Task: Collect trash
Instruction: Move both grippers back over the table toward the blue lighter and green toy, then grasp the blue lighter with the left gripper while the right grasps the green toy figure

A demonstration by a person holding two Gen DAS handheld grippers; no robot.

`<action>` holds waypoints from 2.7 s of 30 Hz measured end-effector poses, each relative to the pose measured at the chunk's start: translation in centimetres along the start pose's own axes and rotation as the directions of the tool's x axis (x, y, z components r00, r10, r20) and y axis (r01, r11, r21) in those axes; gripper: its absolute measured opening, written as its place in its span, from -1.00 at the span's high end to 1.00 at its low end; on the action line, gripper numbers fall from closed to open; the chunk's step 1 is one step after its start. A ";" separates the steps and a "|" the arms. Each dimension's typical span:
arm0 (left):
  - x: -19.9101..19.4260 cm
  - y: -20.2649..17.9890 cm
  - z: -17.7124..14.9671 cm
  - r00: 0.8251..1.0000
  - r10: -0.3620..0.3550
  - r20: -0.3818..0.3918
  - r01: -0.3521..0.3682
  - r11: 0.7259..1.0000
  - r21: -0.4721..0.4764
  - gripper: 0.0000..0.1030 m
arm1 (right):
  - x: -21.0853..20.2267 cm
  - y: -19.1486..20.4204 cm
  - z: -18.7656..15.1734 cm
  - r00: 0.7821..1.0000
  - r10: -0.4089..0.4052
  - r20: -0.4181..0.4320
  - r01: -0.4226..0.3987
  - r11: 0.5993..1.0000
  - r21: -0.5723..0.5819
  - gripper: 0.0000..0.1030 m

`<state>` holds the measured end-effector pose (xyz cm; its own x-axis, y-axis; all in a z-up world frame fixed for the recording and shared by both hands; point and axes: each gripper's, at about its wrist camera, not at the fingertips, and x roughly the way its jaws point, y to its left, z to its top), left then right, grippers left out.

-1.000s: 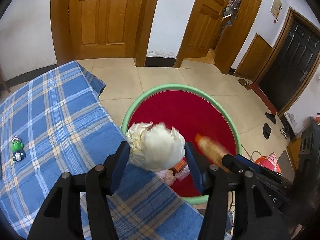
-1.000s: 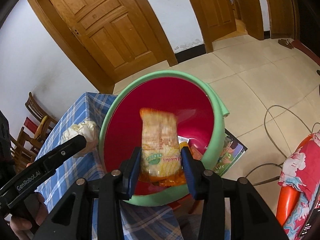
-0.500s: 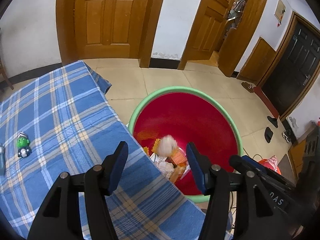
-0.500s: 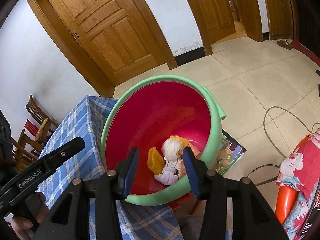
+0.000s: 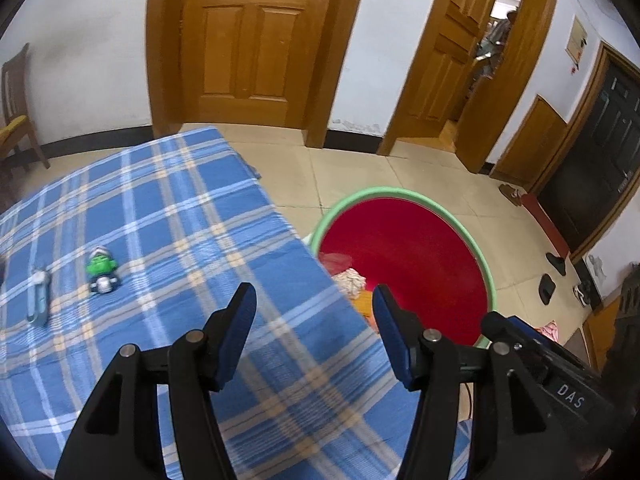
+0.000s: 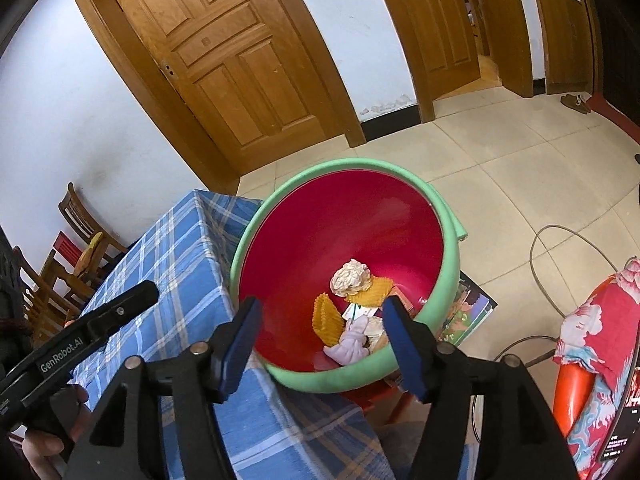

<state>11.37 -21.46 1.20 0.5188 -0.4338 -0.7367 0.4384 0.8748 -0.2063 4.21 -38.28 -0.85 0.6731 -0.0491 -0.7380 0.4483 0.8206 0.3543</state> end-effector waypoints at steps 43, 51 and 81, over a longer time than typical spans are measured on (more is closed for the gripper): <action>-4.1 18.8 -2.1 0.945 0.328 0.008 -0.319 0.924 -0.212 -0.17 | 0.6 8.3 -2.1 0.999 0.003 -0.044 -0.008 0.993 -0.119 -0.51; -2.2 20.5 -2.7 0.943 0.330 -0.031 -0.329 0.918 -0.223 0.01 | 1.1 9.7 -2.2 0.998 -0.002 -0.057 -0.006 0.989 -0.146 -0.51; -3.7 24.2 -3.7 0.947 0.319 0.046 -0.285 0.896 -0.341 0.67 | 7.4 23.1 -3.8 0.987 0.086 -0.133 -0.132 0.907 -0.399 -0.50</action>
<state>17.34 2.16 -3.44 0.6648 -0.1418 -0.7334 -0.0056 0.9809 -0.1946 17.34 -17.52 -0.28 0.6245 0.0976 -0.7749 0.0830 0.9782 0.1902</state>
